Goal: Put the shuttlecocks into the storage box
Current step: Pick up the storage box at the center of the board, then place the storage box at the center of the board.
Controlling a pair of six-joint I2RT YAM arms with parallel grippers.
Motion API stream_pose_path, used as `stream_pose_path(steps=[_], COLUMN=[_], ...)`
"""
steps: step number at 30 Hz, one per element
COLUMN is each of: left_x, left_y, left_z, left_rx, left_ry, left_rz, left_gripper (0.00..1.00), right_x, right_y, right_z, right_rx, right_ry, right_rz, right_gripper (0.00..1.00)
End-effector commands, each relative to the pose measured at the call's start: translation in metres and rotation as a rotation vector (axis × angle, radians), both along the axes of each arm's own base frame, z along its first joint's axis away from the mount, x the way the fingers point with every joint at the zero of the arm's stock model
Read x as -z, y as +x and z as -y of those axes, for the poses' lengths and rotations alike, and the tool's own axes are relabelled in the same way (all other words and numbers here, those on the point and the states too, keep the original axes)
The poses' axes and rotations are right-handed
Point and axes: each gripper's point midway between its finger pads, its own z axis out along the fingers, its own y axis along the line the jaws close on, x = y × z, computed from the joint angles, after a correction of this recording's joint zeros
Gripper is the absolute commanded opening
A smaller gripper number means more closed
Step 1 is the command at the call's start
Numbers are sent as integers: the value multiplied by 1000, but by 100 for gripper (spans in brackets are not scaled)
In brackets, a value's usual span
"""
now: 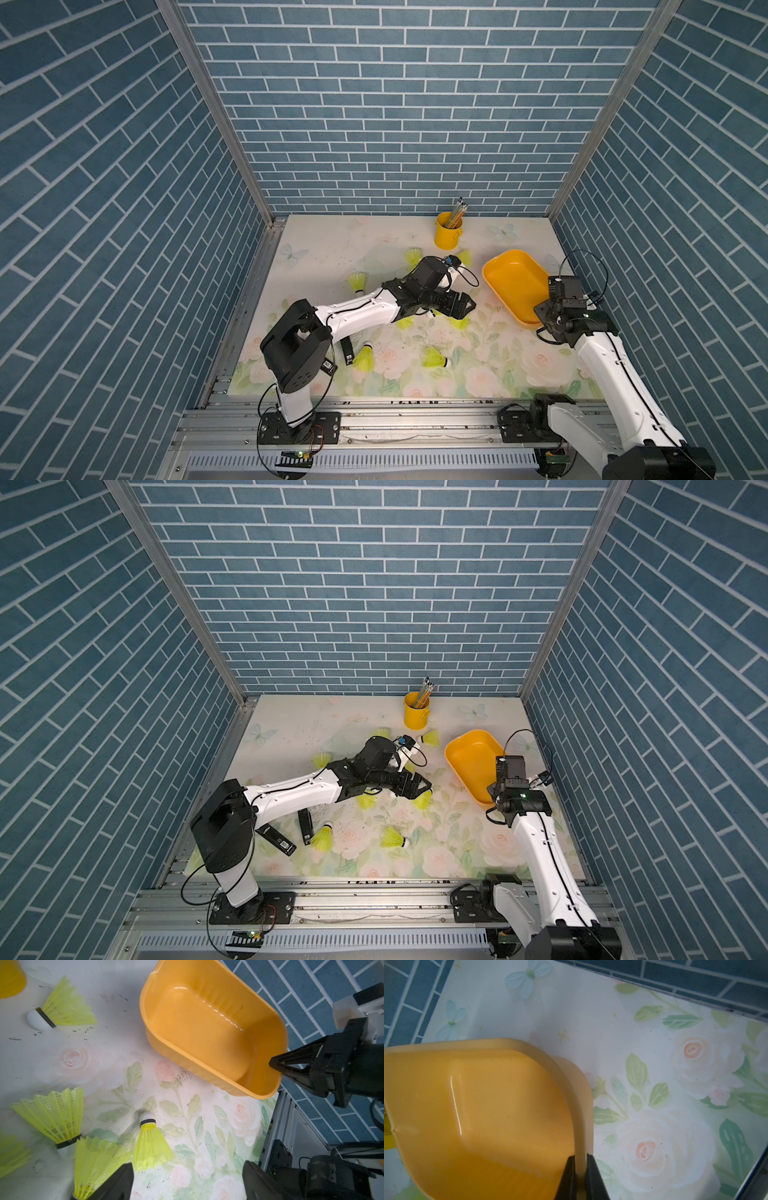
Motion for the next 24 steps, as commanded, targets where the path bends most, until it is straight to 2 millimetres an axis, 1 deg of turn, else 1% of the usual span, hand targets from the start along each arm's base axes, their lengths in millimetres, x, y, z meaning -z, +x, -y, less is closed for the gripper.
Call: stream_pose_path(steps=[1,4,7,9,11,12,14,15,16,17,20,22,23,24], left_x=[-8,-4,-2,-4,-9,-10,-14,-14,-16,-15,-20,-21,-21,-20], left_y=[2,3,7,10,10,10,10,10,12,11,8,5,2,-1], left_z=[-9,-15,-25,-34,-49,-57,-87,-103,-123,-139,-190,-214,-223,-228], left_rx=[-45,-69,-105,-134,-170,-190,-272,-317,-375,-417,-543,-595,-615,-622], left_ry=[-4,14,21,12,2,7,28,45,54,61,56,57,64,75], left_rz=[8,5,-1,-11,-13,-10,-1,-3,-6,-15,-26,-36,-43,-51], left_gripper=[88,88,87,87,85,85,85,84,84,84,84,84,84,84], right_x=[-11,-20,-34,-41,-47,-48,-50,-51,-48,-45,-31,-26,-22,-20], right_y=[0,5,17,22,24,22,9,2,-8,-15,-41,-53,-60,-65], right_z=[0,-10,-33,-54,-82,-95,-121,-130,-141,-149,-180,-198,-209,-216], right_rx=[-80,-145,-264,-350,-471,-525,-648,-691,-743,-786,-926,-999,-1041,-1066], right_ry=[-87,-100,-79,-69,-43,-27,6,18,37,54,127,147,159,165], right_rz=[-23,4,66,86,90,87,80,76,62,47,5,-12,-27,-42], right_gripper=[0,0,0,0,0,0,0,0,0,0,0,0,0,0])
